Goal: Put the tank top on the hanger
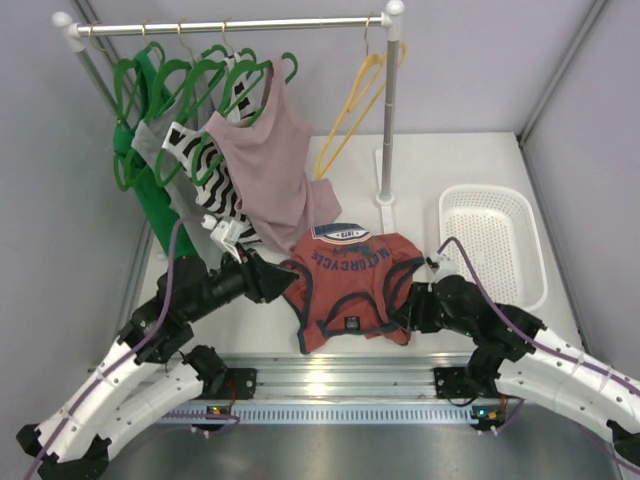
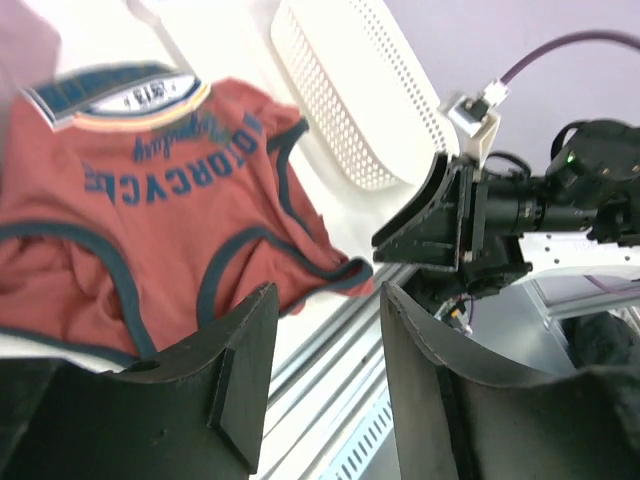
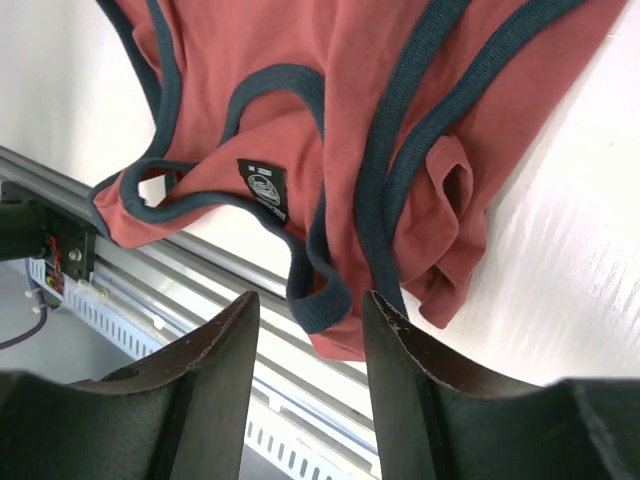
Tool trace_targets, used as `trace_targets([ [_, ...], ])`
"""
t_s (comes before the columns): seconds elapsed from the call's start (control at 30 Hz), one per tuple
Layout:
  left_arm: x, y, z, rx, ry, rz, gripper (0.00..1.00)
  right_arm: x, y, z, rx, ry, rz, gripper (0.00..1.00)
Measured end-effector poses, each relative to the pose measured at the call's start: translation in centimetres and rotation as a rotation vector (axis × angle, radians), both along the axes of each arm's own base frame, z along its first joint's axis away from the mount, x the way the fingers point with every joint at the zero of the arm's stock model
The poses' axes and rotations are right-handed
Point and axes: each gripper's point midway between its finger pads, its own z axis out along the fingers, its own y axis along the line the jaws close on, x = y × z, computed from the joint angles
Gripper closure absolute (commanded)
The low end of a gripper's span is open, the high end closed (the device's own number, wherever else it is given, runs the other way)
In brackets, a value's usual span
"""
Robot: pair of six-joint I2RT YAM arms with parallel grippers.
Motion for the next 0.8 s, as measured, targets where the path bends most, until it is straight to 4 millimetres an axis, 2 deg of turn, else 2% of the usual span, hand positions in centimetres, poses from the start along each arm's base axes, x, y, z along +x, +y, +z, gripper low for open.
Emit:
trace_targets([
  [0.1, 0.8, 0.0, 3.1, -0.001, -0.067, 0.014, 0.49, 0.0, 0.2, 0.6, 0.006, -0.011, 0.006, 0.58],
  [0.23, 2.3, -0.1, 6.6, 0.013, -0.152, 0.048, 0.48, 0.1, 0.3, 0.1, 0.003, 0.002, -0.006, 0.67],
  [0.33, 3.7, -0.2, 9.2, 0.028, -0.204, 0.080, 0.48, -0.3, 1.0, -1.4, 0.012, 0.030, 0.009, 0.69],
  [0.43, 5.4, -0.7, 12.4, 0.041, -0.261, 0.114, 0.48, -2.1, 1.7, -3.9, -0.026, 0.085, 0.063, 0.68],
  [0.57, 7.9, -1.2, 15.6, 0.073, -0.322, 0.168, 0.46, -4.0, 2.8, -4.8, -0.057, 0.105, 0.131, 0.66],
  [0.7, 10.5, -1.9, 18.4, 0.116, -0.385, 0.211, 0.45, -4.0, 2.9, -4.4, -0.064, 0.089, 0.117, 0.61],
  [0.8, 12.2, -2.6, 19.8, 0.153, -0.428, 0.227, 0.44, -3.1, 3.0, -2.5, -0.033, 0.048, 0.081, 0.59],
])
